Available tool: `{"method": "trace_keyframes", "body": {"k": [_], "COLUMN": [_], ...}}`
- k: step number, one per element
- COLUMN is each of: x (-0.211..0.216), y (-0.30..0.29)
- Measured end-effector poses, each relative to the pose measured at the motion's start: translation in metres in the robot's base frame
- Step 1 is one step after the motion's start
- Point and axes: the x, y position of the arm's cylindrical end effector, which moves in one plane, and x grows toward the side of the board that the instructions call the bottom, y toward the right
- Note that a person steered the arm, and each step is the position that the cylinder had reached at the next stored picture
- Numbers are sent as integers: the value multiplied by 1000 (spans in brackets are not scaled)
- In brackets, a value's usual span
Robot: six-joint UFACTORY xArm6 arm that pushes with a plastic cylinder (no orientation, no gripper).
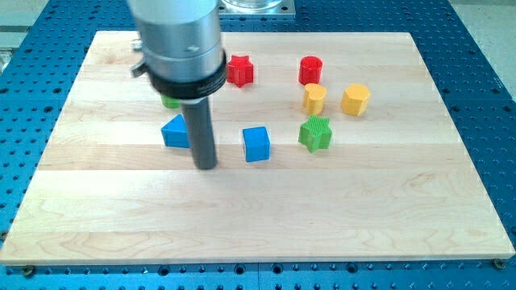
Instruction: Move the blue cube to the left of the green star
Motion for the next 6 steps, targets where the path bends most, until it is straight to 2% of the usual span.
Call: {"method": "trace_keyframes", "body": {"k": [2,3,4,5,6], "x": [-6,-28,-62,-85,-75], "y": [43,36,7,-47,-96]}}
